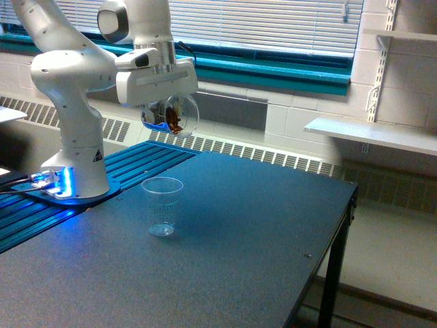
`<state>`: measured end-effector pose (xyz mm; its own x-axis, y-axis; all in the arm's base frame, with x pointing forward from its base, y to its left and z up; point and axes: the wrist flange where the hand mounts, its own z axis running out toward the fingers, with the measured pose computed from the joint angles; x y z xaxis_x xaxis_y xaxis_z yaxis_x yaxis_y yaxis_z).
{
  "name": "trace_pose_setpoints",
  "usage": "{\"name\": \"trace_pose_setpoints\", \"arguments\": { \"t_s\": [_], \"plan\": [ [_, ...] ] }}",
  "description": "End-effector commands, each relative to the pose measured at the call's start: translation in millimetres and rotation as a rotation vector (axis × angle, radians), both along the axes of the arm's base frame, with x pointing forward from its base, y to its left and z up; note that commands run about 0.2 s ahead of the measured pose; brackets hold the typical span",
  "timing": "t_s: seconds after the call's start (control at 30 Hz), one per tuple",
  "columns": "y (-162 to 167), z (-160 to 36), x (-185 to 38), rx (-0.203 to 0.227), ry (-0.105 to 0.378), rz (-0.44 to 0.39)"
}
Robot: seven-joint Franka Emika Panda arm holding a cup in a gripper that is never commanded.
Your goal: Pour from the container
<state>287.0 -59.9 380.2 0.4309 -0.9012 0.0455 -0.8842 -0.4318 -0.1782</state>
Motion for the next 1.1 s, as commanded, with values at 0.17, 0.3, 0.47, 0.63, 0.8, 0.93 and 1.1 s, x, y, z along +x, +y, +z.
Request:
{"name": "trace_pose_setpoints", "arguments": {
  "t_s": [0.17, 0.3, 0.47, 0.63, 0.8, 0.93, 1.1],
  "plan": [
    [6, -12.5, -7, 0.016, 0.029, -0.003],
    [6, -11.0, -8, 0.023, 0.03, -0.01],
    [1, -8.6, -10, 0.03, 0.027, -0.03],
    [-4, -6.1, -13, 0.042, 0.023, -0.047],
    [-10, -4.5, -16, 0.053, 0.02, -0.065],
    [-12, -4.5, -17, 0.069, 0.02, -0.072],
    [-12, -5.3, -16, 0.086, 0.016, -0.078]
  ]
}}
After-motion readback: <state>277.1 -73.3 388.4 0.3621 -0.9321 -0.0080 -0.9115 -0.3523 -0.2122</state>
